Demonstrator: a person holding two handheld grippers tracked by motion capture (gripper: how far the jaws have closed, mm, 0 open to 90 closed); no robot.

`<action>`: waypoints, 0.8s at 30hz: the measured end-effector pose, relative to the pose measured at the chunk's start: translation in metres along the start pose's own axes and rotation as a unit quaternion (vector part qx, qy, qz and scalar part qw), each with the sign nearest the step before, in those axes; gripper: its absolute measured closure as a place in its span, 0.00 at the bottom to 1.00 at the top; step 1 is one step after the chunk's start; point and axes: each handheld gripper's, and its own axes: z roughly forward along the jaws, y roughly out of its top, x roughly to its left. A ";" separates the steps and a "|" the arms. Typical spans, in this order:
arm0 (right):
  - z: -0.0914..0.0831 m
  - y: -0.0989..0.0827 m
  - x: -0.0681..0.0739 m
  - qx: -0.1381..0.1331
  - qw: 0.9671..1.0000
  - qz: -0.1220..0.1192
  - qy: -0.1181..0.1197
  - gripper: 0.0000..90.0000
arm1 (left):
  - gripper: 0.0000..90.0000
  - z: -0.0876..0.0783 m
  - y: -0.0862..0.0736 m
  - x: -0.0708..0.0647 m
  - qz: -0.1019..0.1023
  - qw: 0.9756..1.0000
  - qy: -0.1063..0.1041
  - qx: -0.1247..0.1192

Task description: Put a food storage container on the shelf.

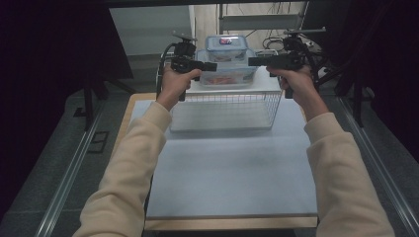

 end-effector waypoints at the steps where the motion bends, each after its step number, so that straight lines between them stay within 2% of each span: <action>1: 0.000 -0.003 0.000 0.000 1.000 -0.002 0.004 0.44 | 0.99 -0.003 -0.003 0.000 -0.001 1.000 -0.004 -0.002; 5: -0.005 -0.018 -0.001 -0.005 1.000 -0.004 0.021 0.44 | 0.99 -0.017 -0.021 0.002 -0.002 1.000 -0.013 -0.004; 7: -0.008 -0.028 -0.001 -0.007 1.000 -0.007 0.024 0.44 | 0.99 -0.024 -0.031 0.001 0.005 1.000 -0.011 -0.001; 15: -0.022 -0.071 0.002 -0.014 0.999 -0.018 0.047 0.43 | 0.99 -0.048 -0.079 -0.011 0.023 1.000 -0.017 -0.004; 20: -0.031 -0.102 0.003 -0.016 0.998 -0.021 0.054 0.43 | 0.98 -0.057 -0.115 -0.014 0.013 0.999 -0.027 -0.011; 24: -0.034 -0.130 0.002 -0.005 0.998 -0.022 0.055 0.42 | 0.96 -0.058 -0.142 -0.013 -0.008 0.999 -0.041 -0.015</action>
